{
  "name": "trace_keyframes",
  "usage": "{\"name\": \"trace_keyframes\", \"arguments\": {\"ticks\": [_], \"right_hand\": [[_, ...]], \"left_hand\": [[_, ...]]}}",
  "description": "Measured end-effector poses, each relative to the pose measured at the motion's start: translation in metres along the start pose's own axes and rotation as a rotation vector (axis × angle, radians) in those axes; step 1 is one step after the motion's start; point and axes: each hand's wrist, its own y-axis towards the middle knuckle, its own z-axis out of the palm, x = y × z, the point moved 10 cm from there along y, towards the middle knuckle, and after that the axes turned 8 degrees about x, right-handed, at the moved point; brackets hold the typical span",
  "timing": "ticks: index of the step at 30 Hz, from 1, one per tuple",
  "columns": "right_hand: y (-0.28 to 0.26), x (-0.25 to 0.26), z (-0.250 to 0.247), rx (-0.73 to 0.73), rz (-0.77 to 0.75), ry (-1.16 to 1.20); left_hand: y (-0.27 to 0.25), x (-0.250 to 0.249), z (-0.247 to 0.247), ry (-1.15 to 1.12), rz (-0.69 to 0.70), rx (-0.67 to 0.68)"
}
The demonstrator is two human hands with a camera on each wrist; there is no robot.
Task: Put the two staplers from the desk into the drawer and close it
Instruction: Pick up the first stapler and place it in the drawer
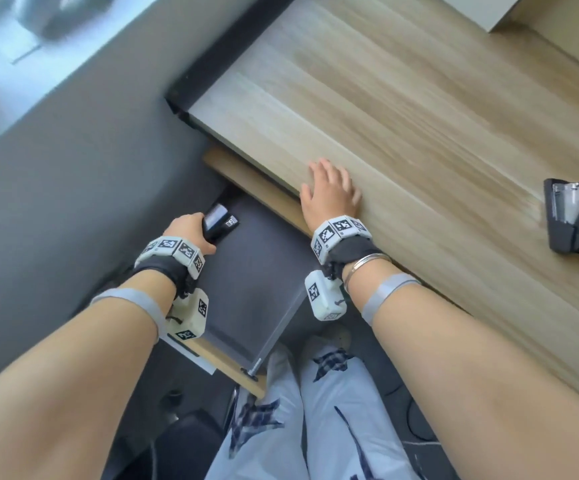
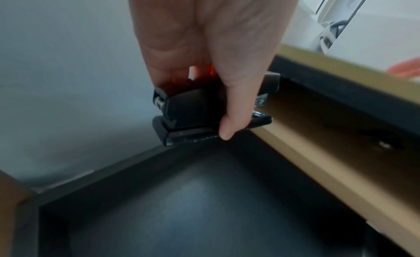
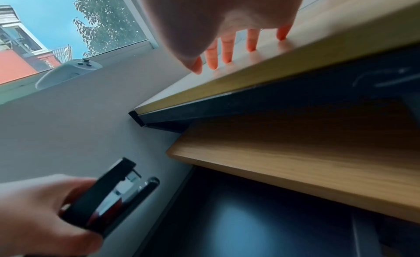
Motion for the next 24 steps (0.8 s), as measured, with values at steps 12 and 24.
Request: {"name": "trace_keyframes", "arguments": {"ticks": [12, 24], "right_hand": [[0.003, -0.002, 0.019, -0.100, -0.023, -0.124], [0.011, -0.001, 0.016, -0.189, -0.039, -0.092]], "left_hand": [[0.105, 0.020, 0.077, -0.026, -0.037, 0.078], [0.157, 0.030, 0.117, -0.087, -0.096, 0.065]]}}
